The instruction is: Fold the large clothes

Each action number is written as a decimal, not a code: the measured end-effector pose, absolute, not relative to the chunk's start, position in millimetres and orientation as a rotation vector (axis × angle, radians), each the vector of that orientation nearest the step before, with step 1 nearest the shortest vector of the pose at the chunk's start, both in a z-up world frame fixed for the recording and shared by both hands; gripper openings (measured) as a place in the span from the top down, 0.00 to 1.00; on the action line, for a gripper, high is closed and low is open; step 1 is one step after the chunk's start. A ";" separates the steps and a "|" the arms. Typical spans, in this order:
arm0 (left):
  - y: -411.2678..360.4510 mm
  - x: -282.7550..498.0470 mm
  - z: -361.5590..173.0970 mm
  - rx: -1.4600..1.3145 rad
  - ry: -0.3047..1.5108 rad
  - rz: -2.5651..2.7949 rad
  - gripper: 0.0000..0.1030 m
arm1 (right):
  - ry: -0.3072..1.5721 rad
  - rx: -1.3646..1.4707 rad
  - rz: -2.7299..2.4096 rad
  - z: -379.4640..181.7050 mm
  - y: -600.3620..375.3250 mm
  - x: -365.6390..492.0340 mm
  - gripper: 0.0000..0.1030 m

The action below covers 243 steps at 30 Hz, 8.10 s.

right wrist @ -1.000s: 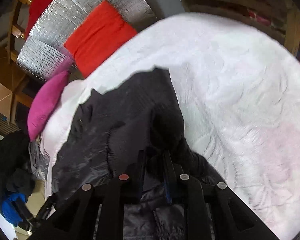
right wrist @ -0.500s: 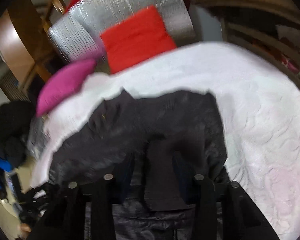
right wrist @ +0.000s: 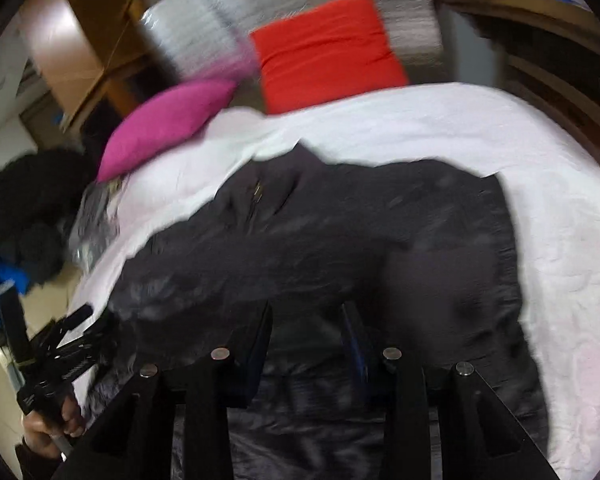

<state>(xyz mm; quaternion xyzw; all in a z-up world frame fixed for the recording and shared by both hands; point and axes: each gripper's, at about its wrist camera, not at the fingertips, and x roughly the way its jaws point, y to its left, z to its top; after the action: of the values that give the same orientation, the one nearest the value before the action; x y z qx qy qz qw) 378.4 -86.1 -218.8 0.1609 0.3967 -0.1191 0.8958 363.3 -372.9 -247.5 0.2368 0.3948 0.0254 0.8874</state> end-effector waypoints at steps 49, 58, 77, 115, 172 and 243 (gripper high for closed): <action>-84.2 369.3 -218.0 0.356 0.818 -0.247 0.33 | 0.992 0.643 0.096 -276.3 -395.6 324.8 0.61; -43.3 373.3 -182.7 0.196 0.729 -0.156 0.21 | 0.725 0.827 -0.057 -252.3 -475.3 282.0 0.33; -45.8 382.8 -196.3 0.185 0.782 -0.139 0.21 | 0.740 0.630 -0.180 -257.8 -463.4 309.2 0.88; -49.7 382.3 -212.1 0.213 0.877 -0.241 0.21 | 0.880 0.448 -0.055 -269.6 -393.1 327.2 0.52; -12.2 353.6 -191.7 0.131 0.826 -0.184 0.21 | 0.787 0.608 -0.077 -257.5 -453.8 249.9 0.46; 84.3 118.8 -243.2 -0.259 1.089 -0.582 0.91 | 0.960 0.522 0.157 -281.9 -340.4 8.2 0.90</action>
<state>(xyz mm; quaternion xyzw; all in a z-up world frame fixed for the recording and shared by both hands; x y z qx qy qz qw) 118.8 84.3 -243.2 -0.1211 0.5093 -0.2721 0.8074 8.2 -340.4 -281.9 0.2481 0.4558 0.0744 0.8516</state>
